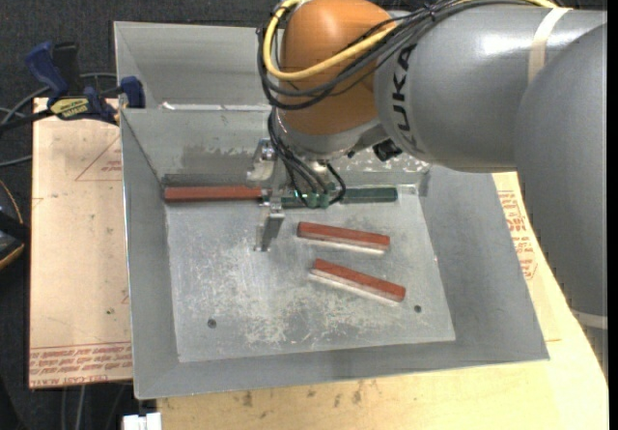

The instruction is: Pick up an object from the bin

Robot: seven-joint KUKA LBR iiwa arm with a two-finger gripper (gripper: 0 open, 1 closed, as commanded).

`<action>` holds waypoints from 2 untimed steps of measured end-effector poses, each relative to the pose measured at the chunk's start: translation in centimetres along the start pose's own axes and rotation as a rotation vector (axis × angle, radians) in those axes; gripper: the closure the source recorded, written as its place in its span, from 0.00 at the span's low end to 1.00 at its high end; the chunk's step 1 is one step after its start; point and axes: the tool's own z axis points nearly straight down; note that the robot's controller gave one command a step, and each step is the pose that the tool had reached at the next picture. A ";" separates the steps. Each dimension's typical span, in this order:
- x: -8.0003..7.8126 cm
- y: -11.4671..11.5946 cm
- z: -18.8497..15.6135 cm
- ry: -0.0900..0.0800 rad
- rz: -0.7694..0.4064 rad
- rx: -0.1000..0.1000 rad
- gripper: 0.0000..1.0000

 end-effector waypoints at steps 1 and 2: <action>-0.2 -0.1 -0.5 -0.008 0.002 -0.001 0.00; -2.2 -2.7 4.5 -0.016 -0.025 -0.003 0.00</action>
Offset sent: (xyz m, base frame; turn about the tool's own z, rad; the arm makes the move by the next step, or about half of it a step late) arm 0.0456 -0.0664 -0.1243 -0.0594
